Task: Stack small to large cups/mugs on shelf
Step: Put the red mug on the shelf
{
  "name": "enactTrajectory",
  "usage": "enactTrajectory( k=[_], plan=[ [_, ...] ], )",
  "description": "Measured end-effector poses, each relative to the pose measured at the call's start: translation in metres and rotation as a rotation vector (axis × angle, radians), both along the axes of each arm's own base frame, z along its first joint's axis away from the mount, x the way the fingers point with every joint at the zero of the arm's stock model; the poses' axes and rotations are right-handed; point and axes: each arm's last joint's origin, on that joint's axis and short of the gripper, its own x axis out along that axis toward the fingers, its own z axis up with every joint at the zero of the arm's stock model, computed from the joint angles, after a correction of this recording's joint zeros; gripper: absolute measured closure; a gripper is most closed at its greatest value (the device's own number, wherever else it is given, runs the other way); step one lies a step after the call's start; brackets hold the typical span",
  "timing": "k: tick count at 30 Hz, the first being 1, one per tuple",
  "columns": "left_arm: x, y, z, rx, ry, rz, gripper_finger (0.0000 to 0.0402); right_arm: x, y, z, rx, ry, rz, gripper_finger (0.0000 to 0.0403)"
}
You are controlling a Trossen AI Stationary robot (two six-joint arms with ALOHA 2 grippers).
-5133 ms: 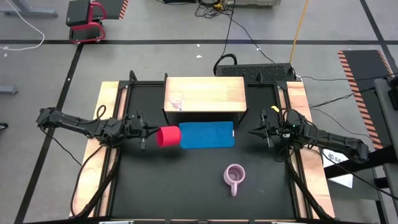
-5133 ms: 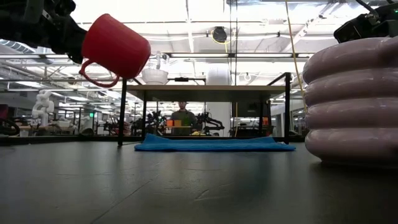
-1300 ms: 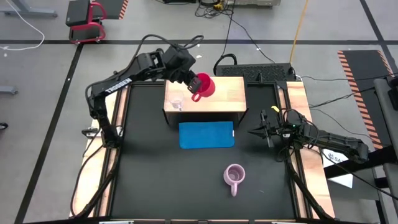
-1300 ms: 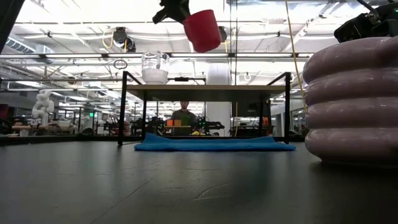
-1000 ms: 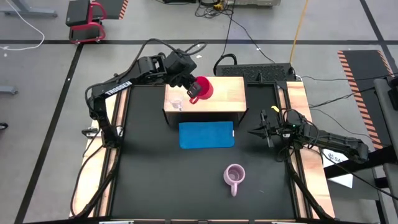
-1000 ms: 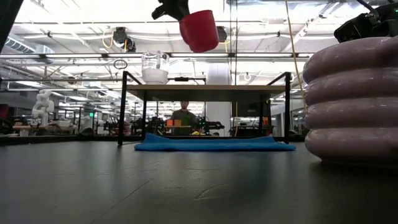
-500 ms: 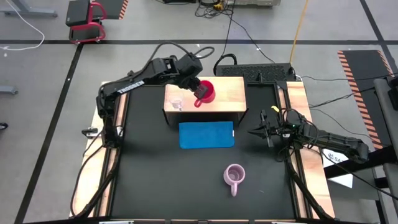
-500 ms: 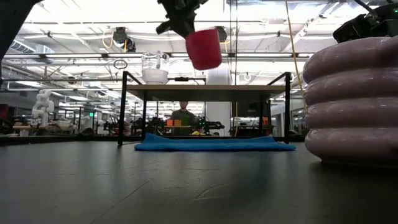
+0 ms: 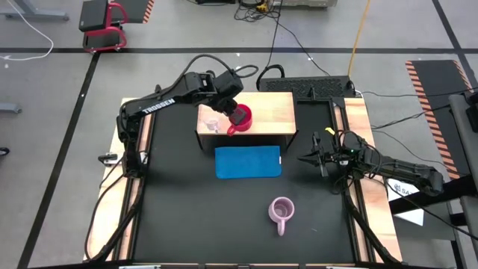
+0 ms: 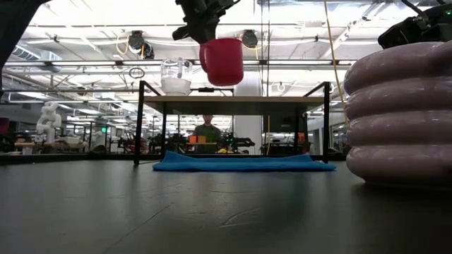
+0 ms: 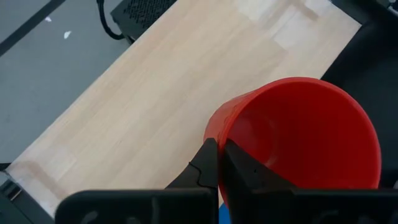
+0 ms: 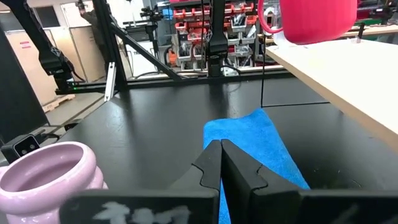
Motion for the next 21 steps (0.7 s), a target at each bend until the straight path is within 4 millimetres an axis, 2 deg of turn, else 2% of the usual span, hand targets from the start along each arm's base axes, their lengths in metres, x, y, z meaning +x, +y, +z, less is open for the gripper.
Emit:
enactTrajectory(
  k=[21],
  plan=[
    [-0.0014,-0.0056,-0.0021,-0.020,0.039,-0.046,0.0398,0.0003,-0.0001,-0.0004,0.002,0.004,0.000,0.0403]
  ],
)
